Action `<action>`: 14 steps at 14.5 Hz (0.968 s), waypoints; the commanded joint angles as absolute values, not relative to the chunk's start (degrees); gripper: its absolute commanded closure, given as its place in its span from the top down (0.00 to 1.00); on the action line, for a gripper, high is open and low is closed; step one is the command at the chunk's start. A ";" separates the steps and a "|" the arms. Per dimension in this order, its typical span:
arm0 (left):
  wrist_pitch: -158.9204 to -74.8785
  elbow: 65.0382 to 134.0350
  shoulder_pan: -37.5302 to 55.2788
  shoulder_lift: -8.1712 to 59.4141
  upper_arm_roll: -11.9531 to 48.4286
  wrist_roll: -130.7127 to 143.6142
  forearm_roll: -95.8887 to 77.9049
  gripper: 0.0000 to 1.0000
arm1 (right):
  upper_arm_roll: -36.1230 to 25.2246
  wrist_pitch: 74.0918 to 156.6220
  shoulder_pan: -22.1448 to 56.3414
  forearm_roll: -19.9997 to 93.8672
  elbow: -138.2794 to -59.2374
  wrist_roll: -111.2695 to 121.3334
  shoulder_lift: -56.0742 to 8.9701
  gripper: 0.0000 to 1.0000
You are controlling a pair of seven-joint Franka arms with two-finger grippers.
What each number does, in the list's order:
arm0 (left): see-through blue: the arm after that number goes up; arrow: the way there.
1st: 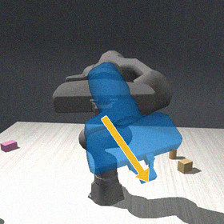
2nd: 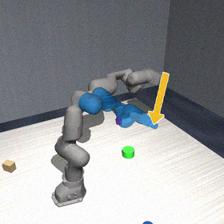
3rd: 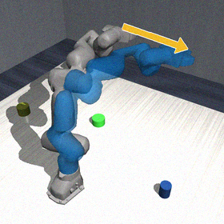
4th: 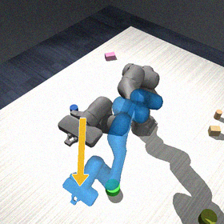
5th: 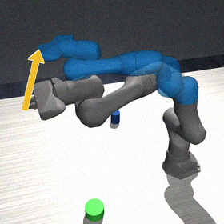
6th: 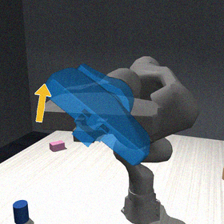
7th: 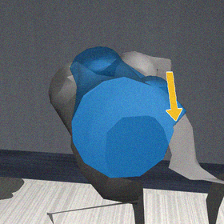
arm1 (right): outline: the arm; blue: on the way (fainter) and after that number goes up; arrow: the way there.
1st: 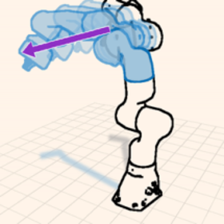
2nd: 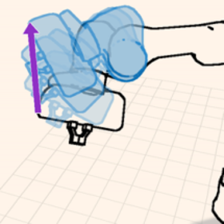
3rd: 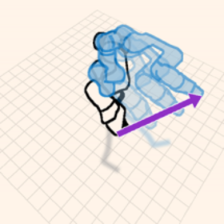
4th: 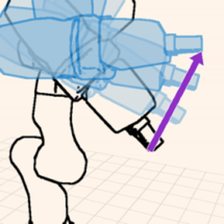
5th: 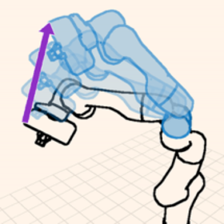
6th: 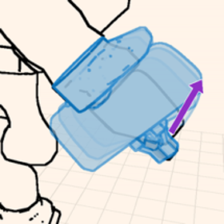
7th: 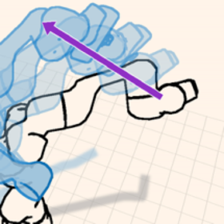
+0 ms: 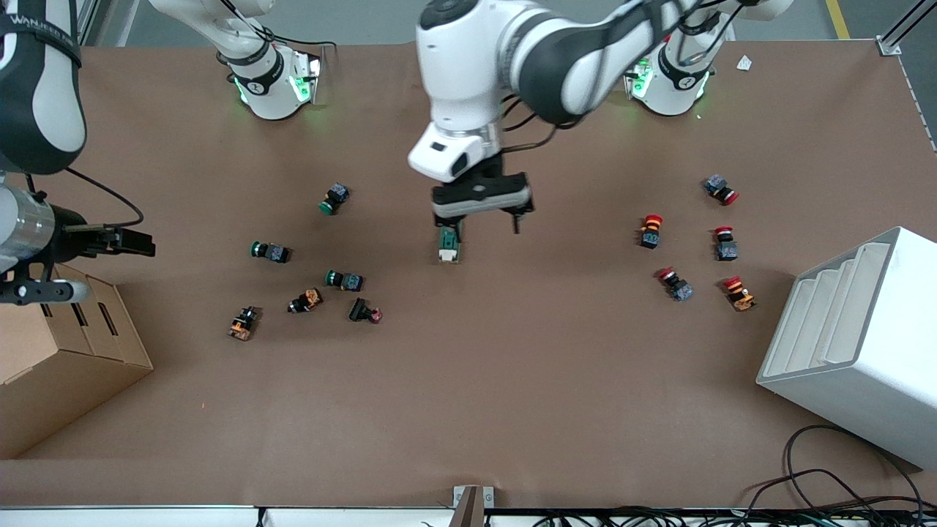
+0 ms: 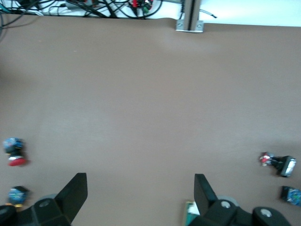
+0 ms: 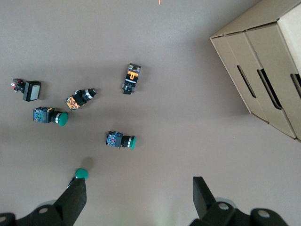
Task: Close load switch with both arms
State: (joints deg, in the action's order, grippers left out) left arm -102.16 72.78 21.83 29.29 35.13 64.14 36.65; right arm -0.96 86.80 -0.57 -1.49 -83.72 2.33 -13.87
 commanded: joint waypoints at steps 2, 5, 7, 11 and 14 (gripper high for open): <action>-99.41 74.53 16.01 24.70 35.60 54.34 29.55 1.00 | -0.26 87.19 -1.14 -2.90 -86.84 1.93 -10.11 1.00; -96.69 74.27 11.27 22.77 35.60 48.63 25.94 1.00 | -0.26 87.10 -1.32 -2.81 -86.40 1.85 -9.93 1.00; -94.58 74.27 7.67 20.93 35.60 40.39 24.97 1.00 | -0.18 86.84 -1.14 -2.72 -84.83 2.28 -10.28 1.00; -94.66 77.41 5.27 12.69 26.15 24.65 14.63 1.00 | -0.18 81.48 -1.67 -2.46 -79.64 2.46 -10.81 1.00; -94.31 83.38 5.01 5.39 16.99 10.86 5.12 1.00 | -0.18 81.39 -1.41 -2.02 -79.37 2.29 -10.81 1.00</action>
